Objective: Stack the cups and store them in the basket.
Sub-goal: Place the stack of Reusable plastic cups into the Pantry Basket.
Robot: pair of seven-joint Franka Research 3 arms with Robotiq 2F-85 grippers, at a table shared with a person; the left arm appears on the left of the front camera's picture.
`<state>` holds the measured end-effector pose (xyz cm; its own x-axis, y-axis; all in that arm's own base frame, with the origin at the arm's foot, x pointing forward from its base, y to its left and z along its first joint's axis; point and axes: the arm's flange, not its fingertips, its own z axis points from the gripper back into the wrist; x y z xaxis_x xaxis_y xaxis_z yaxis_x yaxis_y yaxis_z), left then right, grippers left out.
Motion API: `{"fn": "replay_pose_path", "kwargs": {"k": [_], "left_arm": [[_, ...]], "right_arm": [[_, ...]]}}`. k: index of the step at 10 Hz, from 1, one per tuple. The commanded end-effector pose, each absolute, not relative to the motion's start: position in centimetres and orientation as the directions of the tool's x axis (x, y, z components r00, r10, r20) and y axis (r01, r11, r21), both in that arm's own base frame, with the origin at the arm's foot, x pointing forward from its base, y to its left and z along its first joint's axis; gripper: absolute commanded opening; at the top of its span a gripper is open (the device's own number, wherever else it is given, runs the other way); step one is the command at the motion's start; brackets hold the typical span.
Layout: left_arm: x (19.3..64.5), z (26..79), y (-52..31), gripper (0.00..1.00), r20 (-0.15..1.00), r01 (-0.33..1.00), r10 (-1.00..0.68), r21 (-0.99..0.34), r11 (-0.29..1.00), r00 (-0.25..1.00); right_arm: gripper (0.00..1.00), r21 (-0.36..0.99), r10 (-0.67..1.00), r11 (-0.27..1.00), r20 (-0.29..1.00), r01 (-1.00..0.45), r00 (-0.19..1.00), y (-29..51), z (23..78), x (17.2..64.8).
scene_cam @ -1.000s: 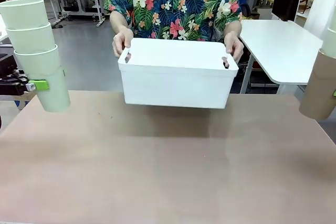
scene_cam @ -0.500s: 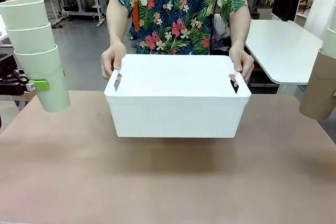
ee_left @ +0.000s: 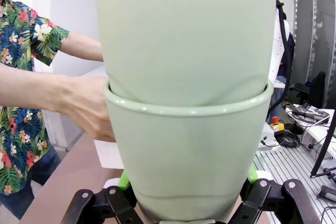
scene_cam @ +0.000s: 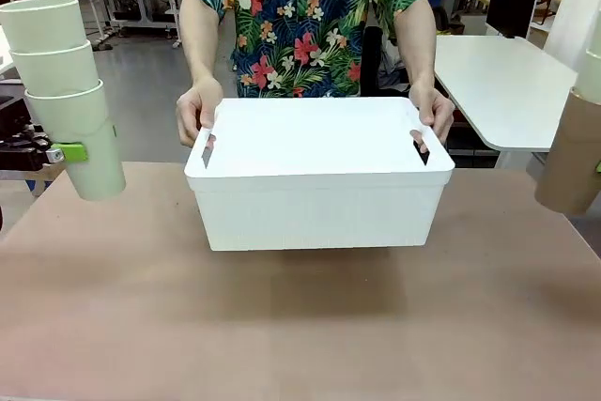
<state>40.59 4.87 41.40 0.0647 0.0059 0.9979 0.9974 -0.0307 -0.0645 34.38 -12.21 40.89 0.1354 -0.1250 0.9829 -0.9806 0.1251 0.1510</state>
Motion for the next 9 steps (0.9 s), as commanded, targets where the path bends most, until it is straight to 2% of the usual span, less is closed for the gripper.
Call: {"fn": "replay_pose_path", "kwargs": {"k": [1, 9], "left_arm": [[40.52, 41.83, 4.78, 0.87, 0.998, 0.998, 0.010, -0.061, -0.034, 0.061], [40.52, 41.83, 4.78, 0.87, 0.998, 0.998, 0.010, -0.061, -0.034, 0.061]], "right_arm": [[0.86, 0.134, -0.120, 0.126, 0.986, -0.983, 0.119, -12.14, 41.13, 34.37], [0.86, 0.134, -0.120, 0.126, 0.986, -0.983, 0.119, -12.14, 41.13, 34.37]]}}
